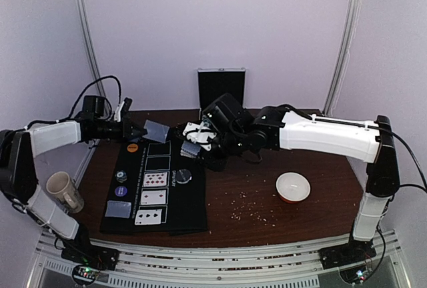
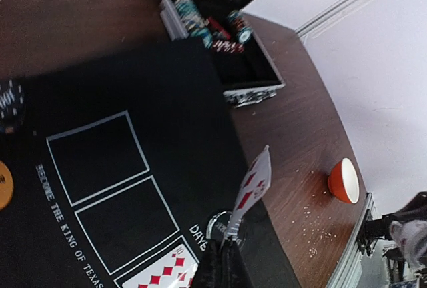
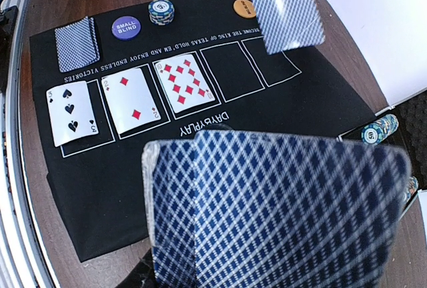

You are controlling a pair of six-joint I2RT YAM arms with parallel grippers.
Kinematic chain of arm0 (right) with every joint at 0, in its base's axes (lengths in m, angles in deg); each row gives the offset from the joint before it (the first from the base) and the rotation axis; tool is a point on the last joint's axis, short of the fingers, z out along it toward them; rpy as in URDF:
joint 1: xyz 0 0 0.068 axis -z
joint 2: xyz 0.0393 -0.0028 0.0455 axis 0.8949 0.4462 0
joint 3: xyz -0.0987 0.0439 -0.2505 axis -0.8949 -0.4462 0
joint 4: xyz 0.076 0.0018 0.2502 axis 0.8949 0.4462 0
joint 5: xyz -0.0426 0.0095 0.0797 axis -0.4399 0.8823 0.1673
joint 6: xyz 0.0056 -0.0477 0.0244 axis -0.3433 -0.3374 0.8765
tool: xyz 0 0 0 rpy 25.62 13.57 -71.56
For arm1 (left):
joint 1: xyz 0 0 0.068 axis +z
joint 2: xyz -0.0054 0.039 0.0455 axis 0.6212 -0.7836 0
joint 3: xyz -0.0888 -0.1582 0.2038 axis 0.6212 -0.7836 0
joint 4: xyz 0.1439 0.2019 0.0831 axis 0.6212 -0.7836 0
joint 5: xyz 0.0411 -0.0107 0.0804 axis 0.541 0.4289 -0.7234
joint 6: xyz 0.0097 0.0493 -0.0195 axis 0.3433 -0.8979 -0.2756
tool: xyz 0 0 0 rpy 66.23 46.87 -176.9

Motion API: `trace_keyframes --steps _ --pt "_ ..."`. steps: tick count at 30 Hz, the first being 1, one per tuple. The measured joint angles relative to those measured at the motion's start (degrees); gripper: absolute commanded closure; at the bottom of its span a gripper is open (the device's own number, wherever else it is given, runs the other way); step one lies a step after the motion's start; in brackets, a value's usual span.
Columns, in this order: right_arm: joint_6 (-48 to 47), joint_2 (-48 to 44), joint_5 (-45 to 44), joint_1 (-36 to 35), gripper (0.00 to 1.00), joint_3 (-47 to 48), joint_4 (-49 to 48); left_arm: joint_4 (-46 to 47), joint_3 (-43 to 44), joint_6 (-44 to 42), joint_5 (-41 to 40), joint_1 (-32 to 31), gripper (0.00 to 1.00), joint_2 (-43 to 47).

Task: Distribute texas hold em gaming equipment
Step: Place the poker card in the community card area.

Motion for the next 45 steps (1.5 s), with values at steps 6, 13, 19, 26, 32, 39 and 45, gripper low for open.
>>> trace_keyframes --steps 6,13,19,26,32,39,45 --pt "0.07 0.00 0.00 0.00 0.54 -0.55 0.02 2.45 -2.38 2.69 -1.68 0.00 1.00 -12.63" --pt "0.07 0.00 0.00 0.00 0.54 -1.38 -0.17 3.67 -3.43 4.92 -3.50 0.00 1.00 -17.75" --pt "0.07 -0.24 -0.02 0.00 0.54 -2.16 -0.76 4.87 -4.17 7.23 -6.34 -0.02 1.00 -18.93" --pt "0.09 -1.88 -0.07 0.00 0.54 -3.80 -1.03 9.09 -8.68 12.17 -10.10 -0.04 0.96 -18.67" --pt "0.11 -2.40 -0.13 0.00 0.54 -3.93 -1.18 9.94 -8.61 13.00 -11.37 -0.04 0.80 -18.64" --pt "0.11 -2.40 -0.13 0.00 0.54 -4.20 -1.40 9.68 -8.09 12.39 -12.02 -0.02 0.71 -18.18" --pt "0.11 -2.40 -0.13 -0.02 0.54 -4.20 -1.40 7.41 -7.10 11.21 -14.14 -0.02 0.66 -16.44"
